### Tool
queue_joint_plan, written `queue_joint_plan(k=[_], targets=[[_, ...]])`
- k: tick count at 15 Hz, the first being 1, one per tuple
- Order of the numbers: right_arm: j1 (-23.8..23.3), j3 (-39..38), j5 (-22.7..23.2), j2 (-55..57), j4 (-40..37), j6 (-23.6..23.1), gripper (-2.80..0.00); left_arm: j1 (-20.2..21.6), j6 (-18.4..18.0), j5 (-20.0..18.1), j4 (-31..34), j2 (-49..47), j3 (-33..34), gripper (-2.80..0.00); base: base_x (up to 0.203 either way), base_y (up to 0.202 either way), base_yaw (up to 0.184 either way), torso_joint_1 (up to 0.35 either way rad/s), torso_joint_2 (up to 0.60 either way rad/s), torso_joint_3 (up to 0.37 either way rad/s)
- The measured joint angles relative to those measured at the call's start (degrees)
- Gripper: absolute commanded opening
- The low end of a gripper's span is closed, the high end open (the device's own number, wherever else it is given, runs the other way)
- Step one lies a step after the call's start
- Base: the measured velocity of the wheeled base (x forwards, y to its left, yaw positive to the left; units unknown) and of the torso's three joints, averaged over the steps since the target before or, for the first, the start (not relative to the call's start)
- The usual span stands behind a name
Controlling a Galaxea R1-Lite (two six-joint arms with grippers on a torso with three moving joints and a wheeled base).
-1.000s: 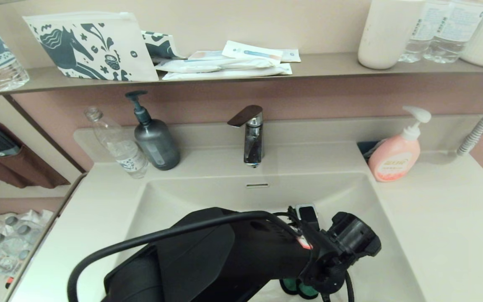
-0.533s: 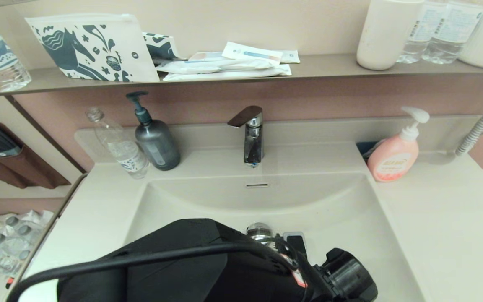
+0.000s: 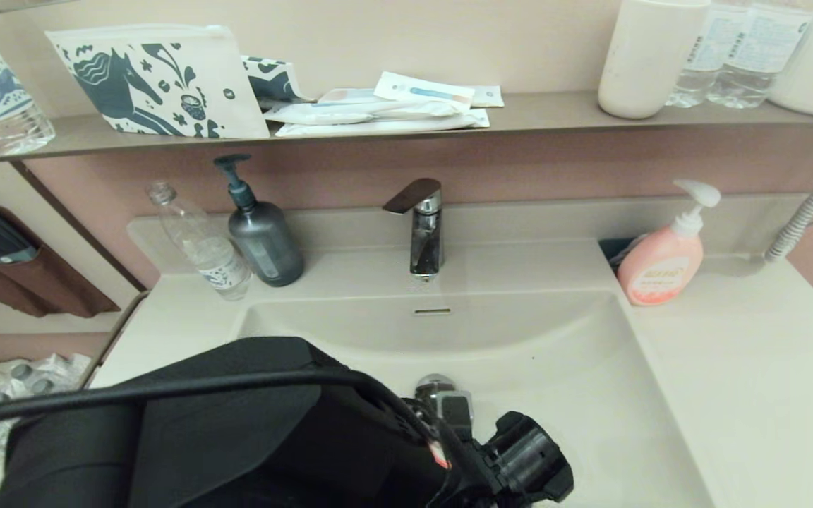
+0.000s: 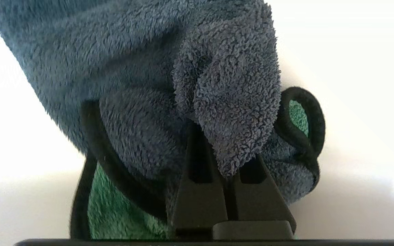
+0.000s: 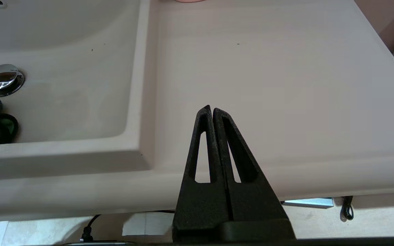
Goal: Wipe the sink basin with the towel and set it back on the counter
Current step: Wipe the sink
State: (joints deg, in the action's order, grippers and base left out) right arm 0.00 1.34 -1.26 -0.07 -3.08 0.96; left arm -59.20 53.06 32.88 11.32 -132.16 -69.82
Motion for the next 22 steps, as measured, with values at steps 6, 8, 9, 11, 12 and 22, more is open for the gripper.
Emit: queue_joint_plan(k=[6, 8, 9, 11, 12, 22], targets=[[0.0, 0.0, 0.0, 0.0, 0.0, 0.0, -2.80, 7.4, -7.7, -0.1, -5.5, 1.8, 6.2, -2.80, 0.000, 0.000, 0.000, 0.000, 0.00, 0.000], [0.0, 0.0, 0.0, 0.0, 0.0, 0.0, -2.80, 8.8, -9.3, 0.1, -4.6, 2.9, 6.8, -2.80, 0.000, 0.000, 0.000, 0.000, 0.00, 0.000], [0.0, 0.0, 0.0, 0.0, 0.0, 0.0, -2.80, 9.1, -9.5, 0.2, -3.6, 3.6, 6.9, -2.80, 0.000, 0.000, 0.000, 0.000, 0.00, 0.000], [0.0, 0.0, 0.0, 0.0, 0.0, 0.0, -2.80, 9.3, -10.1, 1.0, -1.5, 5.3, 7.2, -2.80, 0.000, 0.000, 0.000, 0.000, 0.00, 0.000], [0.0, 0.0, 0.0, 0.0, 0.0, 0.0, -2.80, 9.2, -11.3, 1.8, -1.3, 6.0, 7.7, -2.80, 0.000, 0.000, 0.000, 0.000, 0.00, 0.000], [0.0, 0.0, 0.0, 0.0, 0.0, 0.0, -2.80, 14.7, -22.0, 8.0, -1.7, 15.8, 18.6, -2.80, 0.000, 0.000, 0.000, 0.000, 0.00, 0.000]])
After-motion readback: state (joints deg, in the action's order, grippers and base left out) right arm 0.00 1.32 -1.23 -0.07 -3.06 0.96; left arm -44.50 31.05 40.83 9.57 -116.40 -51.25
